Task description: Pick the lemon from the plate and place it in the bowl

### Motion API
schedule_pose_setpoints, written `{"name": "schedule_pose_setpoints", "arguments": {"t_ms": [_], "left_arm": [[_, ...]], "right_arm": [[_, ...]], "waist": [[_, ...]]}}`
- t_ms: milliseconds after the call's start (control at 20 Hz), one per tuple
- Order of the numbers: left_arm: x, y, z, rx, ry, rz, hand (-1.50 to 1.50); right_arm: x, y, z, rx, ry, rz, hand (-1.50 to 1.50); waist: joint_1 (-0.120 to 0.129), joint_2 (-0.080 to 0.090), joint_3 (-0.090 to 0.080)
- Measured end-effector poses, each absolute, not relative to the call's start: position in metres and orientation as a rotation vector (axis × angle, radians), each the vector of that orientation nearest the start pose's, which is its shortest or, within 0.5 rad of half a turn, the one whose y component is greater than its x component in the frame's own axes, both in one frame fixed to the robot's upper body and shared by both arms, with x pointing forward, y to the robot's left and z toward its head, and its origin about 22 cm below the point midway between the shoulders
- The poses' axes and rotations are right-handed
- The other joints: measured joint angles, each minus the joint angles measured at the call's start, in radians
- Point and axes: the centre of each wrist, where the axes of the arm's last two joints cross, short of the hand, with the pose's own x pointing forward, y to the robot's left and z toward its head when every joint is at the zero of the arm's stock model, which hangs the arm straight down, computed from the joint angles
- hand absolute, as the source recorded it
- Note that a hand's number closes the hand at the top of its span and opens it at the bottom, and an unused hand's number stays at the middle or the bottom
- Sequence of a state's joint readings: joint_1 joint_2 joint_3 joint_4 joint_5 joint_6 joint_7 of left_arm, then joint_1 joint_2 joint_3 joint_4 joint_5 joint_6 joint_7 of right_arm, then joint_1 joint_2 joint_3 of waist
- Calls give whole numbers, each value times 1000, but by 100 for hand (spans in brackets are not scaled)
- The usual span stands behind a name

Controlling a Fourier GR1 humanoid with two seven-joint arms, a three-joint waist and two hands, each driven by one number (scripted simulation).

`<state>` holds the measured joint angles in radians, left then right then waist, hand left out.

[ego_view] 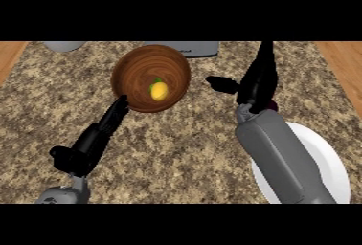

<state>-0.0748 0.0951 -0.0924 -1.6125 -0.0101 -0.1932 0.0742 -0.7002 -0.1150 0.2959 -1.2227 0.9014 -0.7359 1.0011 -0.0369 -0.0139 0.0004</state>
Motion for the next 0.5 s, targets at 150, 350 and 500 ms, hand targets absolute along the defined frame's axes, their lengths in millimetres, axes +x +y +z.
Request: {"name": "schedule_pose_setpoints", "arguments": {"t_ms": [150,350,500], "left_arm": [[254,220,25,-137,-1581,-345,0],[257,219,29,-142,-1584,-338,0],[259,220,29,-143,-1587,-346,0]], "right_arm": [[337,-146,101,-1014,-1429,-109,-150],[291,-188,95,-999,-1440,-174,-150],[254,-212,91,-968,-1442,-195,-150]], "waist": [[-4,1,0],[-4,3,0],[5,6,0]]}}
